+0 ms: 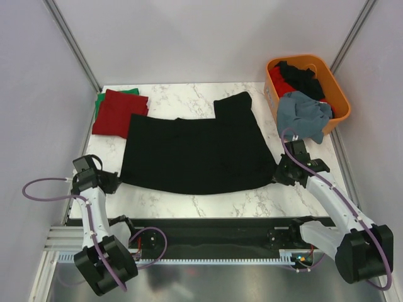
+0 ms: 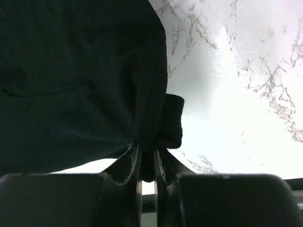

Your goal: Fold and stack the t-shirts

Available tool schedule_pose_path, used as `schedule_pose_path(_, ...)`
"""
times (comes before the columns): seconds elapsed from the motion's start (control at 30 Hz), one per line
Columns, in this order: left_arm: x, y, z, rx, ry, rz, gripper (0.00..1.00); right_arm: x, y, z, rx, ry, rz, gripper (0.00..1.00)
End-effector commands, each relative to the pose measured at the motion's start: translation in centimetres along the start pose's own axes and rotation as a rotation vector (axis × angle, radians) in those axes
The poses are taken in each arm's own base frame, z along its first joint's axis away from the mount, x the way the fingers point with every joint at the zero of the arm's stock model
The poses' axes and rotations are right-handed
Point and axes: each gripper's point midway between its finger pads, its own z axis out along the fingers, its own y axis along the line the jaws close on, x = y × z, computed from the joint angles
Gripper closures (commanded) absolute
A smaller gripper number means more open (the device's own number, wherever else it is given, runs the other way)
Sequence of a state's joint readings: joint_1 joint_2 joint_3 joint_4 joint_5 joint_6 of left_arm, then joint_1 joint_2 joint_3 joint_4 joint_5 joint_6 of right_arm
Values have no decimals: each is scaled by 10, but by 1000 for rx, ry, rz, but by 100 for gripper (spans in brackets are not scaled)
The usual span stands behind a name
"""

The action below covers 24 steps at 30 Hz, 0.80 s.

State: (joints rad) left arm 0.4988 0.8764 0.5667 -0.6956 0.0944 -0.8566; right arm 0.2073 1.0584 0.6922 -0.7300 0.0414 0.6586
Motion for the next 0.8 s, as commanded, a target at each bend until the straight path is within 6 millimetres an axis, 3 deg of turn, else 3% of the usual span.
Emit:
schedule_pose_path(0.0,-12,-14,-15,61,-42,13,98,-2,1,-10,-29,-43,26,100)
schedule_pose_path(0.2,-17,-11,-28,49,-62,4,98,19,-7,-8,-26,3,98,100)
schedule_pose_path(0.5,1,-14,-47,119,-3,-29,98,30,-16,-23,-27,-10,145,100)
schedule_pose_path(0.63,11,-8,-61,141,-6,-17,91,43,-23,-25,-17,18,150,91)
schedule_pose_path(0.73,16,2,-68,108,-14,8,75,51,-27,-30,-38,16,152,45)
schedule_pose_path(0.77,16,3,-69,104,-10,27,51,55,-18,-36,-96,36,148,23)
